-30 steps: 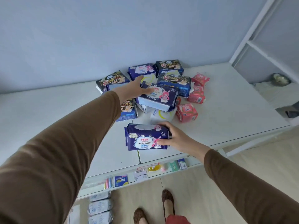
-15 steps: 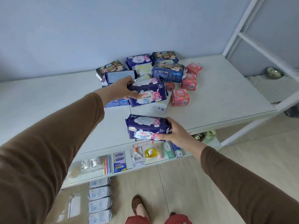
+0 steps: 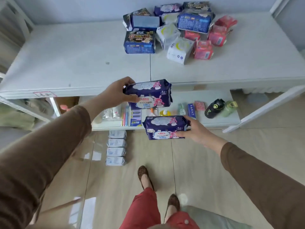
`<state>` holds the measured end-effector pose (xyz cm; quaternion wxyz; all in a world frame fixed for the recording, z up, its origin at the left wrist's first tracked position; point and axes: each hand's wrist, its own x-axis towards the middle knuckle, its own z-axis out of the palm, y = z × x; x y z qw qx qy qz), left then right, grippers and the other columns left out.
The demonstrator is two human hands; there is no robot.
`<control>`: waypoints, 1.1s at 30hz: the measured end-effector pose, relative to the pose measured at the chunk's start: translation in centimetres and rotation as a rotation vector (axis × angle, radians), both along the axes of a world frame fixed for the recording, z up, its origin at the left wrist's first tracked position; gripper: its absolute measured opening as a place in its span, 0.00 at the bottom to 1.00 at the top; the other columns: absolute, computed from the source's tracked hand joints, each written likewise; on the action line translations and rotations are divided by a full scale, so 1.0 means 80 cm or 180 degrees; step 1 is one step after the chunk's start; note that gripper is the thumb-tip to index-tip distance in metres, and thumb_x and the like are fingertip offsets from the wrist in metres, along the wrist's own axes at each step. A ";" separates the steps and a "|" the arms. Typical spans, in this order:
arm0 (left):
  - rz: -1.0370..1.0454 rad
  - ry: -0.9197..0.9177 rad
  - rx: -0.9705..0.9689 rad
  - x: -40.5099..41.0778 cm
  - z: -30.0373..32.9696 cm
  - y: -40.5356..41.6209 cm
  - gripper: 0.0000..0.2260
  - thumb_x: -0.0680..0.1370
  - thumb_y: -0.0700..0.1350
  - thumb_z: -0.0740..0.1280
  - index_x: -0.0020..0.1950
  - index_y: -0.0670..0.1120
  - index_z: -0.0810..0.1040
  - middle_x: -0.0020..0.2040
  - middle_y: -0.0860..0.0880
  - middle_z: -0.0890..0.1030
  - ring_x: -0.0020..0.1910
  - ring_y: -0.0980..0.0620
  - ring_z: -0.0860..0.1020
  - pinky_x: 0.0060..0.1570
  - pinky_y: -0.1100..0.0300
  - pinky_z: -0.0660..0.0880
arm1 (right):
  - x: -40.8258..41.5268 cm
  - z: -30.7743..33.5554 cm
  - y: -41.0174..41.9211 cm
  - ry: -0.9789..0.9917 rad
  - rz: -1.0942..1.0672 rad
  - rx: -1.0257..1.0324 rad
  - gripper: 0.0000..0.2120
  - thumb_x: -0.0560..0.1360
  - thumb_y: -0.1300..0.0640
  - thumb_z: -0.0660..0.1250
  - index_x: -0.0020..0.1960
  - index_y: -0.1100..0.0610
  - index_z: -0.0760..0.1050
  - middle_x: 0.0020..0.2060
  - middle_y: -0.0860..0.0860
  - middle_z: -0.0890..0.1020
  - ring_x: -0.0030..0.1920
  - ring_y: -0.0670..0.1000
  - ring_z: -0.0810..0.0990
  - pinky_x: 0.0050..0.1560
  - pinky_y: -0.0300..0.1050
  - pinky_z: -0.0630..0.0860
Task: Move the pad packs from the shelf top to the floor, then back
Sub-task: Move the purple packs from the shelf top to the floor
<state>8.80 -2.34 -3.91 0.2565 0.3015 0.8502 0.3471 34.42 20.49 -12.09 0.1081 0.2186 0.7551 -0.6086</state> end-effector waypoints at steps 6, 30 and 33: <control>-0.0045 -0.0105 -0.0415 0.042 -0.076 -0.082 0.26 0.66 0.52 0.81 0.59 0.53 0.75 0.52 0.51 0.80 0.48 0.49 0.79 0.52 0.55 0.76 | 0.040 -0.052 -0.066 -0.0297 0.0051 0.0029 0.27 0.68 0.63 0.79 0.62 0.49 0.74 0.55 0.42 0.83 0.52 0.37 0.81 0.49 0.28 0.75; -0.0268 -0.0035 -0.1112 -0.053 -0.651 -0.246 0.21 0.72 0.50 0.75 0.61 0.49 0.73 0.52 0.50 0.72 0.44 0.49 0.74 0.43 0.57 0.69 | -0.056 -0.531 -0.288 -0.0879 -0.0278 0.0565 0.23 0.67 0.57 0.80 0.58 0.49 0.74 0.46 0.47 0.84 0.44 0.45 0.82 0.45 0.40 0.77; -0.0238 0.0092 -0.1122 -0.062 -0.731 -0.221 0.22 0.72 0.49 0.75 0.63 0.47 0.74 0.56 0.47 0.72 0.46 0.47 0.74 0.45 0.56 0.69 | -0.073 -0.618 -0.274 -0.0843 -0.0245 0.0555 0.24 0.67 0.58 0.80 0.59 0.52 0.75 0.47 0.49 0.85 0.45 0.51 0.83 0.42 0.39 0.76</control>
